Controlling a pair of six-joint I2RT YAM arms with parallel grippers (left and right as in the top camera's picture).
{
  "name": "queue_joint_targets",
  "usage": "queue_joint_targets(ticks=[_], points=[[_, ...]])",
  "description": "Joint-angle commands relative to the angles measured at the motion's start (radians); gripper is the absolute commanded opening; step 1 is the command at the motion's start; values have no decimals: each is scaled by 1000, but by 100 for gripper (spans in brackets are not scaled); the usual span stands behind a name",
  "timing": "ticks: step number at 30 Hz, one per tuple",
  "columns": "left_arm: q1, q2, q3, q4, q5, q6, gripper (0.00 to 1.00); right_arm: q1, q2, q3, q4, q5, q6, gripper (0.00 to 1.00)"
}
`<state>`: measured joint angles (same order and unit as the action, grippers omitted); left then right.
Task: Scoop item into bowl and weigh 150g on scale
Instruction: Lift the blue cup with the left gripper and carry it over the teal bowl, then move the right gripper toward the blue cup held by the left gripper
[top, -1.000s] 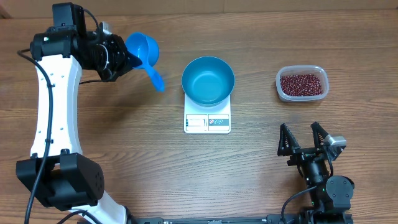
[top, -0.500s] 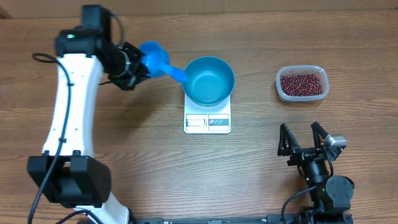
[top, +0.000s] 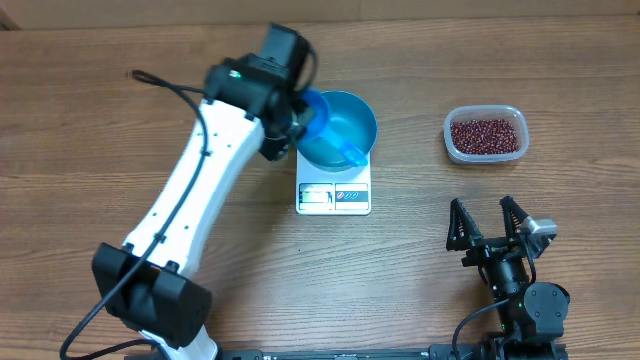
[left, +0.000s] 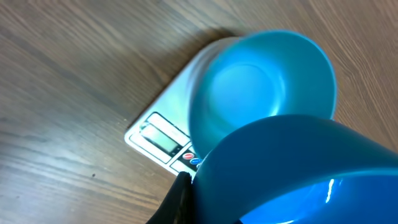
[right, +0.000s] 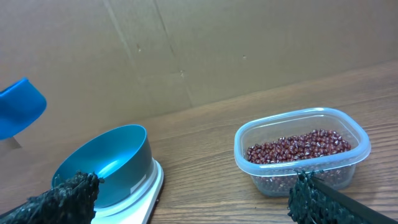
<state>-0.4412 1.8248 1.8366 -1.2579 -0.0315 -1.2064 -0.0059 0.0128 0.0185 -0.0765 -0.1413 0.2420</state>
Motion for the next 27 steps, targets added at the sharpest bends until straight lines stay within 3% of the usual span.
queue_joint_targets(ticks=[1,16,27], points=[[-52,6,25,14,-122,-35,4,0,-10,-11,3,8,-11,100],[-83,6,25,40,-147,-36,4,0,-10,-10,13,3,2,100],[-83,6,25,39,-62,-92,4,0,-10,25,140,-64,318,100]])
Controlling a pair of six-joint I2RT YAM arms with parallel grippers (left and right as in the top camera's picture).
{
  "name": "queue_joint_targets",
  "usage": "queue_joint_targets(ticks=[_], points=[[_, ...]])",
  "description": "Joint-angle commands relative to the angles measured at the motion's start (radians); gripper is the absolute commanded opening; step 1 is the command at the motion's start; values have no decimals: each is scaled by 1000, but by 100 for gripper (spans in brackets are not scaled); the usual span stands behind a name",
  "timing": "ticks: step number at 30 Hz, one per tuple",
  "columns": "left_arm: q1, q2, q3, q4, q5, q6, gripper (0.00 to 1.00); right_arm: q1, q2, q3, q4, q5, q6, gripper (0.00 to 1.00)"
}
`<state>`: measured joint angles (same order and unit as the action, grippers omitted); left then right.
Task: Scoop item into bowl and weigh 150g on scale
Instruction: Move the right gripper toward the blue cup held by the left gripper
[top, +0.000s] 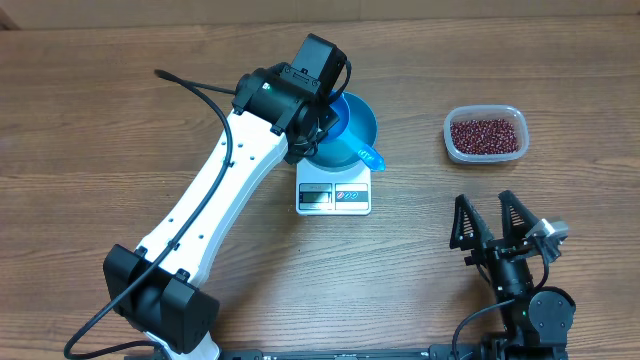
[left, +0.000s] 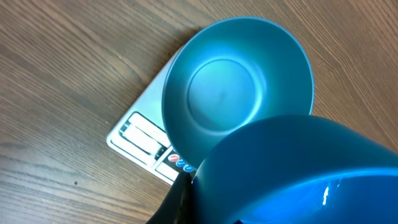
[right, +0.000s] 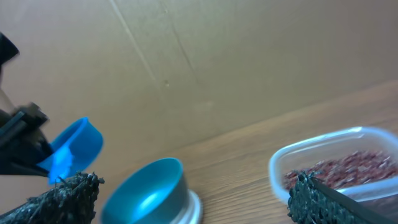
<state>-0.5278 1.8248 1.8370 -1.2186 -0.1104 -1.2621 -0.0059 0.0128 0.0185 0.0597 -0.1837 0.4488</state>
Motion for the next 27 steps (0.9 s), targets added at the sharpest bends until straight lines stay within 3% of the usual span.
queue_joint_targets(ticks=[1,14,22,27], points=[[3,6,25,-3,26,-38,4,0,-10,43,3,-28,132,100],[3,6,25,-9,33,-62,4,-1,97,336,-257,-42,135,100],[3,6,25,-47,33,-62,4,-1,383,501,-413,-49,127,100],[3,6,25,-48,33,-62,4,-1,595,567,-420,-169,127,100]])
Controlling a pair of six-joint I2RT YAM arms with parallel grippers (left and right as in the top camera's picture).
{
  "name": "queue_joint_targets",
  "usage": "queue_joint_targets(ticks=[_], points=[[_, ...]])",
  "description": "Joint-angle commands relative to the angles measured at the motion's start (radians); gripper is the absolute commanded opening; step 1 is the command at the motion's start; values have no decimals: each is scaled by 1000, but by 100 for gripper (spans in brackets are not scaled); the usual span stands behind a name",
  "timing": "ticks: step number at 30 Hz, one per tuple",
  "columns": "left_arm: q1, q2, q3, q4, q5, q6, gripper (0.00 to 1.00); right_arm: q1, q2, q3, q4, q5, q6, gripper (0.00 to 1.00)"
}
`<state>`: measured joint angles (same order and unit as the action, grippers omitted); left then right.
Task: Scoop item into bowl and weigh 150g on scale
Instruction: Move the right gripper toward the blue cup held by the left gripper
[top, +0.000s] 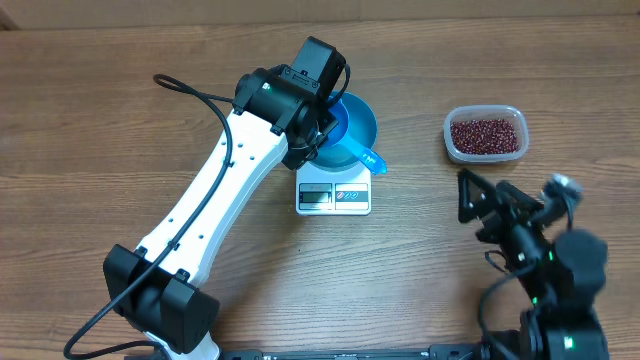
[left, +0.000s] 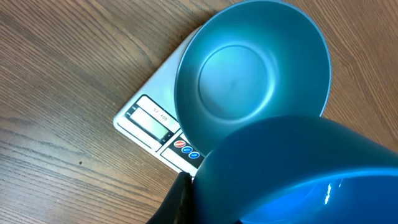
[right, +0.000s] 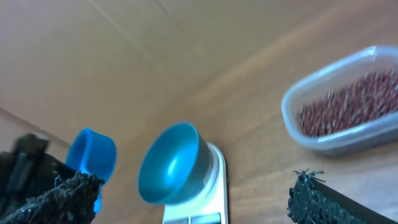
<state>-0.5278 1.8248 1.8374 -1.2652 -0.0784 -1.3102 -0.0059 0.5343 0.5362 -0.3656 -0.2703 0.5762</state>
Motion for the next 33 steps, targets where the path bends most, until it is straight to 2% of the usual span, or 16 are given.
queue_joint_targets(ticks=[1,5,8,11,14,21,24,33], points=[[3,6,24,-2,1,-14,4,-1,114,60,13,-118,0,100],[4,6,24,6,0,-27,4,-1,273,74,123,-357,1,100],[4,6,24,10,0,-97,4,-1,369,74,235,-515,6,100],[4,6,24,9,0,-175,4,-1,456,74,348,-603,131,100],[4,6,24,7,1,-263,4,-1,518,74,438,-607,290,100],[4,6,24,6,20,-472,4,-1,604,74,697,-595,528,100],[4,6,24,10,20,-541,5,-1,617,74,746,-563,609,100],[3,6,24,17,107,-579,4,0,618,74,747,-481,720,100]])
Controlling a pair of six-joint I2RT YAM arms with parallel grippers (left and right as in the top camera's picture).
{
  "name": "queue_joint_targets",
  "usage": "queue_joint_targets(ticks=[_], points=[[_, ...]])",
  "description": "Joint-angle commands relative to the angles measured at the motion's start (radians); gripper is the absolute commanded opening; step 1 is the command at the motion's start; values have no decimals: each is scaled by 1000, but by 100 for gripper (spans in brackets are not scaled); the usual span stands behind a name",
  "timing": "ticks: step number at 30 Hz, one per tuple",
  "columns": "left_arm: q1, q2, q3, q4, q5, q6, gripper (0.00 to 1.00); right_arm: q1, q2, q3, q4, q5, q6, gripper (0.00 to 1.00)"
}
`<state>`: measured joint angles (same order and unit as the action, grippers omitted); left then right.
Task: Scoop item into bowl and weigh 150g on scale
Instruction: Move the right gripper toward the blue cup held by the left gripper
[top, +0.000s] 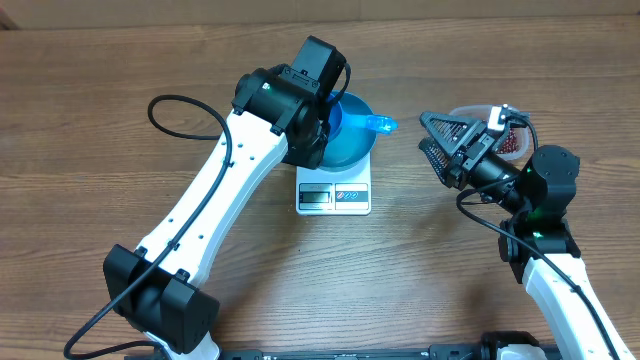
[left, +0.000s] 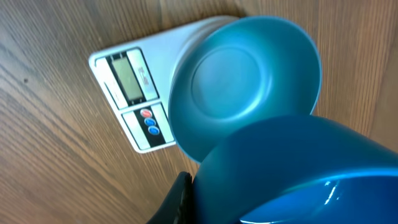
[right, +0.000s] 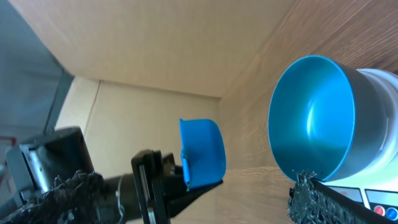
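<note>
An empty blue bowl (top: 350, 140) sits on the white scale (top: 333, 192). My left gripper (top: 322, 122) is shut on a blue scoop (top: 372, 124), whose handle sticks out to the right over the bowl's rim. The scoop (left: 298, 174) fills the lower left wrist view above the bowl (left: 242, 81). My right gripper (top: 443, 146) is open, raised, and faces left toward that handle, a short gap away. In the right wrist view the scoop (right: 202, 152) hangs left of the bowl (right: 317, 118). The clear tub of red beans (top: 510, 142) is mostly hidden behind the right arm.
The scale's display and buttons (left: 134, 93) face the table's front edge. A black cable (top: 175, 105) loops off the left arm at the back left. A cardboard wall (right: 155, 43) stands behind the table.
My right arm has come from the front right up beside the scale, its open gripper now facing the scoop's handle. The left wrist has turned, so the handle points right instead of down-right.
At first my left gripper held the scoop over the bowl's left side while the right gripper stood open at the front right. The left arm then shifted right, handle over the scale. The right arm then lifted, and now it is close to the handle.
</note>
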<state>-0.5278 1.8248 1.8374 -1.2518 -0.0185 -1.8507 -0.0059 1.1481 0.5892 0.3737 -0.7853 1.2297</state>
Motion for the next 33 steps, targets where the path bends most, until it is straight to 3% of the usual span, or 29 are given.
queue_joint_targets(ticks=[1,33], points=[[3,6,24,4,54,-39,5,1,5,21,8,34,73,100],[-92,6,24,32,53,-34,4,136,8,21,51,101,45,96]])
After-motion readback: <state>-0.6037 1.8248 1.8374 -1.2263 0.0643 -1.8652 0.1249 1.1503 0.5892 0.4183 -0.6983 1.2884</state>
